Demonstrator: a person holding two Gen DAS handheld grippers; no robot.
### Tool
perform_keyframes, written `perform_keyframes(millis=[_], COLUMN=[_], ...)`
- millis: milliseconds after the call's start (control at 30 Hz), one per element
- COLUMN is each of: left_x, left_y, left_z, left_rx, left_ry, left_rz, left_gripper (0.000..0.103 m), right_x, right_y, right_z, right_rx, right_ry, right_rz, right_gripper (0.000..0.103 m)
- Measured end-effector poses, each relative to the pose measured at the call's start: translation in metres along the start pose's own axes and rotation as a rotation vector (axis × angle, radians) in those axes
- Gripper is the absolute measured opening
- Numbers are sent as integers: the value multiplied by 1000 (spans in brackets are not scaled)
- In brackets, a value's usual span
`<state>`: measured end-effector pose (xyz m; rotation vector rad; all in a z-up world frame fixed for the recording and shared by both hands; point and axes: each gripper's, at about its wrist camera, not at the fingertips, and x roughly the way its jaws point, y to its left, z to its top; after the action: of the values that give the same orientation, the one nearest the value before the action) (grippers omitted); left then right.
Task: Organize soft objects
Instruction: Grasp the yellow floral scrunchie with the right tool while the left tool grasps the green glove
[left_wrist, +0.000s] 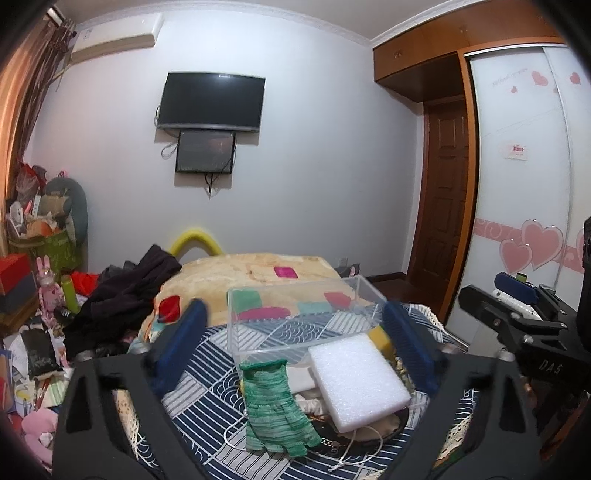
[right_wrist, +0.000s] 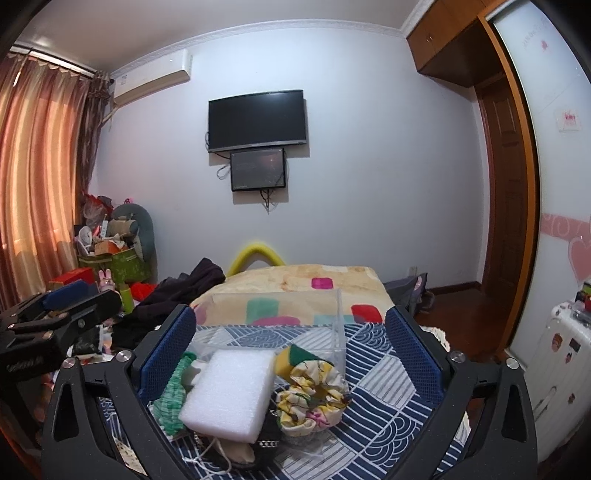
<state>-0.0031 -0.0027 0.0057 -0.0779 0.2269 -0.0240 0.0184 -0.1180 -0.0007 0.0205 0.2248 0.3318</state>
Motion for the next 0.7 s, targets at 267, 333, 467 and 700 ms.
perform_keyframes(millis=[267, 333, 467, 700], left_x=[32, 43, 61, 80], left_y=[21, 25, 30, 39], left_z=[-16, -25, -43, -71], left_rx=[-58, -65, -71, -107], left_ry=[111, 150, 217, 311], left_rz=[5, 10, 15, -29], left_gripper=[77, 75, 72, 71], right_x=[26, 31, 40, 59], right_y=[-28, -32, -35, -37], right_z=[-23, -30, -41, -58], right_rx=[55, 68, 67, 83], right_ry=[132, 169, 232, 338], right_rz=[-11, -7, -10, 25], right_gripper=[87, 86, 81, 76])
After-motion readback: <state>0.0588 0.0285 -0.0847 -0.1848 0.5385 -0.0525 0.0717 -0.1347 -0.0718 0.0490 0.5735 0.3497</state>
